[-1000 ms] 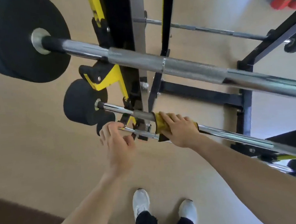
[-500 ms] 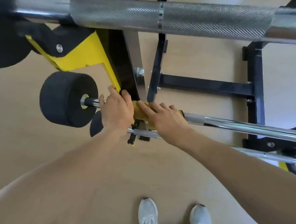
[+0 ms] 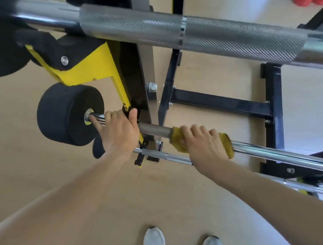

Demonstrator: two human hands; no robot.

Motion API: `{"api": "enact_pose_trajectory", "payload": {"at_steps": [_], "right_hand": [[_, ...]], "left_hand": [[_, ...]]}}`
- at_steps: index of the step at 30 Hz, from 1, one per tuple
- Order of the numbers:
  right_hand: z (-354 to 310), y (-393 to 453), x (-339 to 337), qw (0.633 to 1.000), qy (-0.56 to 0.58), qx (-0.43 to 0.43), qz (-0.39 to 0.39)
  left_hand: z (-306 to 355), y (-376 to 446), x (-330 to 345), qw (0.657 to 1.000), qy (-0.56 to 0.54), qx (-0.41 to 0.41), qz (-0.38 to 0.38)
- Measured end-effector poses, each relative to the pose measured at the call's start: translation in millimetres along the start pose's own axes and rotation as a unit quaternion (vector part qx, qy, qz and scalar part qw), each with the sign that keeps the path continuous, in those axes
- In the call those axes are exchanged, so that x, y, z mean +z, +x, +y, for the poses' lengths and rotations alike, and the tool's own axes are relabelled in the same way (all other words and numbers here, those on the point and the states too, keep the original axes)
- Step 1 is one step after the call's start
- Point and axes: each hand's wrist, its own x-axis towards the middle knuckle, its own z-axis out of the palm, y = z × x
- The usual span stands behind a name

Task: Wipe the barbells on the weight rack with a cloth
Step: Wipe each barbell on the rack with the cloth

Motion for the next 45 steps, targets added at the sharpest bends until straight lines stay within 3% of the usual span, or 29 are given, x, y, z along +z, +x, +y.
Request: {"api": "enact_pose_trajectory", "payload": {"at_steps": [4,7,13,16,21,23,30,33,38,40,45], "right_hand": [[-53,57,-6,0.986,0.045,-0.156,0.023],[-35,59,-10,0.977,0.057,-0.203,-0.022],[84,-22,-6,0.992,-0.001,-0.100,-0.072],[47,7,-10,0.991,0.036,-0.100,-0.083],[-64,74,-4,0.985,0.067,-0.157,0.003],[-51,61,-3,0.984,0.067,-0.164,0.033],[75,-16,-3,0.997,0.033,-0.050,-0.037],[43,17,-8,0.992,0.047,-0.093,-0.075],[-40,77,-2,0.983,0.075,-0.165,-0.026],[-26,66,-3,0.983,0.093,-0.157,-0.028],[62,18,-8,0.981,0.127,-0.075,-0.125]], "left_hand": [[3,0,0,1.000,0.008,-0.011,-0.001],[2,1,-1,1.000,0.005,-0.023,-0.001],[0,-2,1,1.000,0.009,-0.010,0.013],[0,-2,2,1.000,0.015,-0.010,0.016],[-1,1,4,1.000,0.013,-0.016,0.012],[-3,2,5,1.000,0.008,-0.011,0.011],[-4,0,5,0.999,-0.016,-0.003,0.034],[-2,0,6,0.999,-0.024,-0.001,0.044],[-3,-1,7,0.995,-0.069,-0.004,0.069],[-4,-2,5,0.994,-0.084,-0.003,0.068],[-4,-2,4,0.992,-0.101,-0.005,0.077]]}}
